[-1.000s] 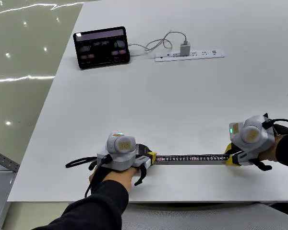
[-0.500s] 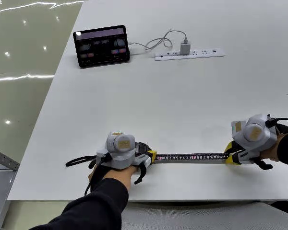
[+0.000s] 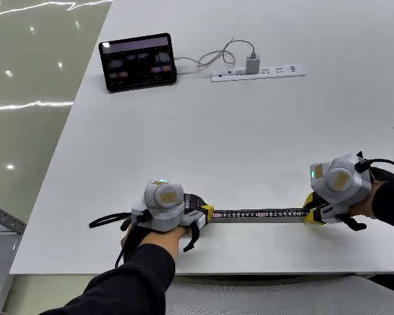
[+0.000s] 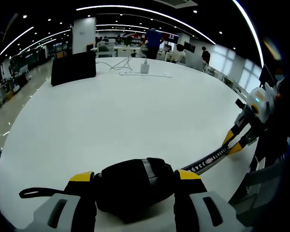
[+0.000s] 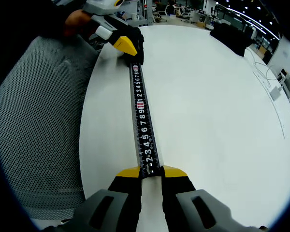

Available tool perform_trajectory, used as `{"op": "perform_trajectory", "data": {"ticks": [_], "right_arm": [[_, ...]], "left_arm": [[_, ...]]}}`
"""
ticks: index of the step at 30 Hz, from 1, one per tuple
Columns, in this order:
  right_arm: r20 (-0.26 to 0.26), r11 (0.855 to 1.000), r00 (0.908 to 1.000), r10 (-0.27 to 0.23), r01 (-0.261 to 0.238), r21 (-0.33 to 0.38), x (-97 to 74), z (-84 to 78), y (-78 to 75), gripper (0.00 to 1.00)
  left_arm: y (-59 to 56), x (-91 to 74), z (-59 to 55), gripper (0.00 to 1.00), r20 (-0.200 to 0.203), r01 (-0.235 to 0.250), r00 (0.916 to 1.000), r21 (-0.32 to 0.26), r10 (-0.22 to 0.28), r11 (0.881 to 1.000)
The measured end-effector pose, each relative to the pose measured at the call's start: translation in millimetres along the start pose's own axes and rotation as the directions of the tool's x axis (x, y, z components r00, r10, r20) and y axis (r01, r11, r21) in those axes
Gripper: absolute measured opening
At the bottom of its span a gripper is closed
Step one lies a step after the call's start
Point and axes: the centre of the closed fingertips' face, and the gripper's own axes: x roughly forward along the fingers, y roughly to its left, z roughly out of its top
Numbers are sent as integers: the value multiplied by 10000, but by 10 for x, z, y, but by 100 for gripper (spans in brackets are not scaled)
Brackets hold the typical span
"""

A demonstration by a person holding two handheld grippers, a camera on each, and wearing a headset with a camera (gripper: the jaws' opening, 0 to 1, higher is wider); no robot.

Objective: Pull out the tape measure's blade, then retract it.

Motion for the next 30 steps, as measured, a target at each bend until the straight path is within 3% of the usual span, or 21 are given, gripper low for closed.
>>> {"op": "perform_trajectory", "data": {"ticks": [30], "right_arm": [[21,9999,10000,-27,28,-161,124,126,-15,11]], "left_arm": [[-1,0,-10,61,-93,-3,10000,-12,3,10000]]}}
